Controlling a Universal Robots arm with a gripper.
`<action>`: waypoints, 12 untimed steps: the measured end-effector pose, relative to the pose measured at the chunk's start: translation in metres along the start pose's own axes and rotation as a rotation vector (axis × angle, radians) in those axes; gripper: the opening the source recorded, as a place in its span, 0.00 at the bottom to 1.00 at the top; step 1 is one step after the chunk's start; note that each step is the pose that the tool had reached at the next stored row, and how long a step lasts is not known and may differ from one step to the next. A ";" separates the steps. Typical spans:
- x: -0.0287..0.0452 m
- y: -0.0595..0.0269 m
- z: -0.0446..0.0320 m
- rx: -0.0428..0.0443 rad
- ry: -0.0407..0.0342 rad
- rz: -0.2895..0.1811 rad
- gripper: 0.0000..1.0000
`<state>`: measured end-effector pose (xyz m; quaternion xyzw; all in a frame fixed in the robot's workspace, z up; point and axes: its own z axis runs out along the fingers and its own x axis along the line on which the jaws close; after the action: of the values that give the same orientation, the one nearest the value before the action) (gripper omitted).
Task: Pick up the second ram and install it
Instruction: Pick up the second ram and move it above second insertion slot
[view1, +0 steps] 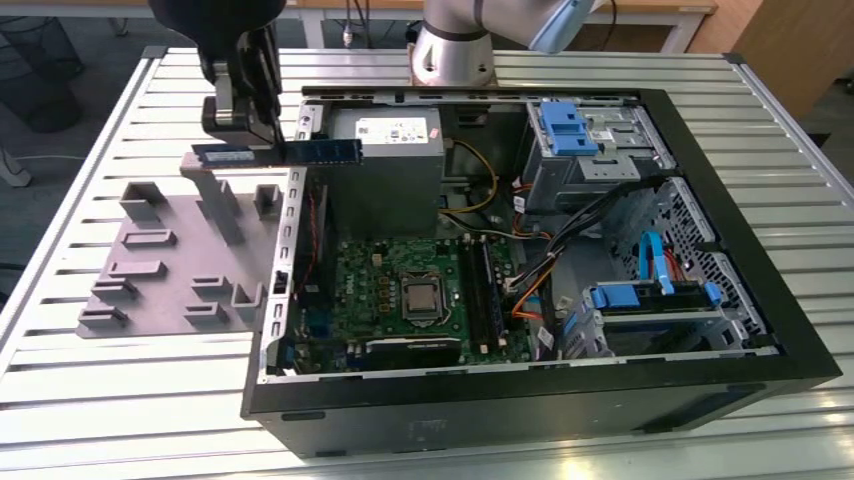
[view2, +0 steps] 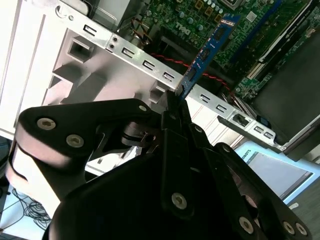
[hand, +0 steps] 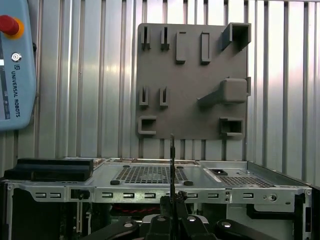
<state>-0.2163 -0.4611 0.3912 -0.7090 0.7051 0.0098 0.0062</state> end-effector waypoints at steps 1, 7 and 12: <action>0.0000 -0.0009 0.0000 0.0000 0.0000 0.000 0.14; 0.0000 -0.0071 -0.0001 0.0000 0.0001 0.000 0.14; 0.0001 -0.0128 -0.0001 0.0000 0.0000 0.000 0.14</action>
<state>-0.2035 -0.4611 0.3912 -0.7090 0.7051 0.0098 0.0062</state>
